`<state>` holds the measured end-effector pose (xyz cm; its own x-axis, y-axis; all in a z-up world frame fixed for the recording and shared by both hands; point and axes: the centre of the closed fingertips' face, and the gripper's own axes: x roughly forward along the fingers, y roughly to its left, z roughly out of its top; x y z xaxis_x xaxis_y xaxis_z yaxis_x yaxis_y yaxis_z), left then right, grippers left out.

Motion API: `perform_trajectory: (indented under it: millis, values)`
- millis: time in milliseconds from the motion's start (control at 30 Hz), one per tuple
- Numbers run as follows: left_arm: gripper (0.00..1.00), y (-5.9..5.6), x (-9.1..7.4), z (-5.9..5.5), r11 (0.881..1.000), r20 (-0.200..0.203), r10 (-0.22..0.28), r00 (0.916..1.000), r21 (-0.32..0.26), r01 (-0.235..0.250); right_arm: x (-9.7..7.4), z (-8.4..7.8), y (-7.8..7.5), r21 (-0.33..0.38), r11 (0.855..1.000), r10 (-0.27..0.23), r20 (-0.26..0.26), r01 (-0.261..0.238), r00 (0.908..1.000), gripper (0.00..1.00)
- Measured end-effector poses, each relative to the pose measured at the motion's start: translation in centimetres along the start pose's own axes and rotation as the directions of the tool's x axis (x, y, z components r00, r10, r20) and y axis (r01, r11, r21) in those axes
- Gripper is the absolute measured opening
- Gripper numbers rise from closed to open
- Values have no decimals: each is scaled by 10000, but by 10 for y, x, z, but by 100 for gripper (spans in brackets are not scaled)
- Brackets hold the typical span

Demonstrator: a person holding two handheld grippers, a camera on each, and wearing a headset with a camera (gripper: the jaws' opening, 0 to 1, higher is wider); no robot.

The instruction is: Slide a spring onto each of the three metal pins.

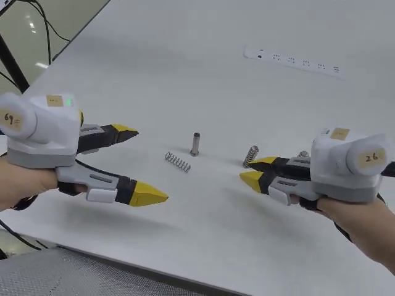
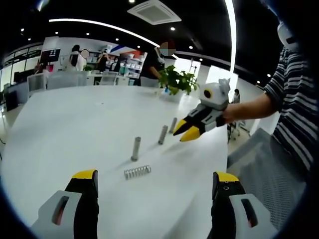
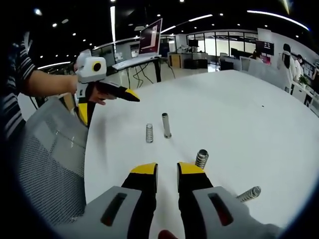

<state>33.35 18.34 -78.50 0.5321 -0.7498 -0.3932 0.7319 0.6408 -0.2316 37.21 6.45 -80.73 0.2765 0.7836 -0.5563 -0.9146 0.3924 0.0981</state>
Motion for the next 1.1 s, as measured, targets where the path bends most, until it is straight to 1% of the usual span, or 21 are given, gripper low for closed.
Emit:
perform_trajectory:
  millis: [133, 233, 400, 533, 667, 833, 1100]
  values:
    - [92, 0, -1, 0, 10000, 2, 9, 10000, 13, -9, 14, 13, 10, -149, 9996, 257, 155, -255, 9995, 13]
    - [92, 0, -2, 0, 10000, 19, 16, 10000, 33, -16, 22, 20, 18, -257, 9987, 445, 218, -439, 9988, 13]
    - [92, 0, -4, -1, 10000, 22, 28, 10000, 33, -29, 40, 27, 30, -688, 9945, 790, 65, -784, 9969, 13]
    - [92, 0, -4, -1, 10000, -7, 18, 10000, 27, -18, 53, 32, 35, -775, 9925, 951, 28, -946, 9955, 13]
    - [92, 1, -4, -1, 10000, 8, 25, 10000, 28, -25, 65, 34, 40, -874, 9907, 1037, -96, -1041, 9946, 12]
    - [92, 0, -4, -1, 10000, 16, 23, 10000, 29, -23, 77, 33, 43, -928, 9891, 1121, -291, -1143, 9933, 12]
    - [91, -1, -4, 0, 10000, 26, -24, 10000, 38, 24, 92, 23, 38, -1016, 9896, 940, -756, -1014, 9927, 11]
